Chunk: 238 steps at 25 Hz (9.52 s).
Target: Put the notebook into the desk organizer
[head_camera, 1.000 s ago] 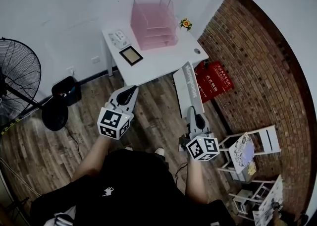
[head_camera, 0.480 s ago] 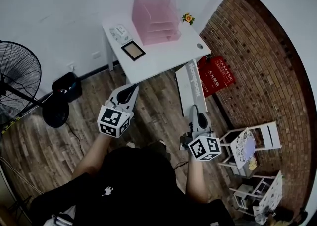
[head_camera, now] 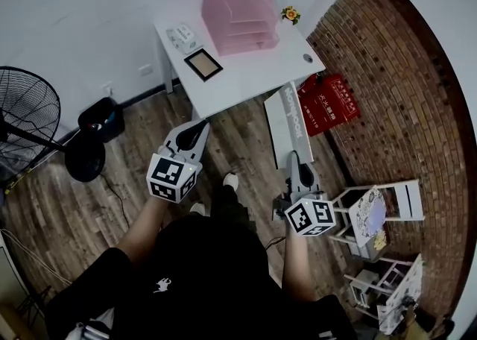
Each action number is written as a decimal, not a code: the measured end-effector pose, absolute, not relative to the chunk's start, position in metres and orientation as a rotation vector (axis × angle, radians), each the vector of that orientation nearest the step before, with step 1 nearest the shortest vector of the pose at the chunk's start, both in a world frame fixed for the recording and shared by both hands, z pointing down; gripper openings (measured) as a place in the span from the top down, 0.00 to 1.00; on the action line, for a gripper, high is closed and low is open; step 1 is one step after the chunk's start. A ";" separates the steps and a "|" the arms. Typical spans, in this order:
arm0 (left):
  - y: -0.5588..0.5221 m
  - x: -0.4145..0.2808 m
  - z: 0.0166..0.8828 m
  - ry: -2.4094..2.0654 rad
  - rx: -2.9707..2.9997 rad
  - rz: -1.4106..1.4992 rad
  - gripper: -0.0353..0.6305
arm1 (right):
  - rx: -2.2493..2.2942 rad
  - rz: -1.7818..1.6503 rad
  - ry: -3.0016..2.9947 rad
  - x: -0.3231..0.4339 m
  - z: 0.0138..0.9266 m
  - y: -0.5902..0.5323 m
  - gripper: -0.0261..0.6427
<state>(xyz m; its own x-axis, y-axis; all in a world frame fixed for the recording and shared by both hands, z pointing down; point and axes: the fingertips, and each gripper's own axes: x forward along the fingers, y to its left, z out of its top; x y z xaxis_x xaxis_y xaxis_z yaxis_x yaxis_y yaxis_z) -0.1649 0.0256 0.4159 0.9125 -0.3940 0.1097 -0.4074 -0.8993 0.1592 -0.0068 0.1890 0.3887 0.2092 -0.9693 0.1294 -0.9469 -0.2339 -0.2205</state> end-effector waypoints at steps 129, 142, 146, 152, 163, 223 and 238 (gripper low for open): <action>-0.216 0.082 0.536 -1.122 2.676 0.639 0.94 | -1.337 -1.377 1.527 0.248 0.631 -0.227 0.94; -0.227 0.103 0.540 -1.134 2.655 0.681 0.94 | -1.365 -1.400 1.473 0.235 0.638 -0.266 0.94; -0.230 0.102 0.541 -1.144 2.655 0.698 0.94 | -1.368 -1.403 1.435 0.235 0.643 -0.275 0.94; -0.237 0.099 0.540 -1.156 2.646 0.702 0.94 | -1.396 -1.425 1.392 0.230 0.652 -0.289 0.94; -0.247 0.092 0.543 -1.170 2.641 0.720 0.94 | -1.456 -1.430 1.368 0.222 0.658 -0.311 0.93; -0.254 0.064 0.543 -1.252 2.598 0.678 0.94 | -1.797 -0.973 2.371 0.184 0.628 -0.343 0.85; -0.242 0.060 0.540 -1.250 2.606 0.691 0.94 | -2.026 -0.822 2.574 0.192 0.634 -0.335 0.96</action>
<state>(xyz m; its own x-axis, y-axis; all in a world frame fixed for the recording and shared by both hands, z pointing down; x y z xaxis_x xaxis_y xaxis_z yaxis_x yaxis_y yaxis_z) 0.0602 -0.2423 0.5404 0.5414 -0.6930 0.4761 -0.7718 -0.6342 -0.0454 0.1915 -0.3348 0.6344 -0.2627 -0.8449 0.4660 -0.9586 0.1736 -0.2256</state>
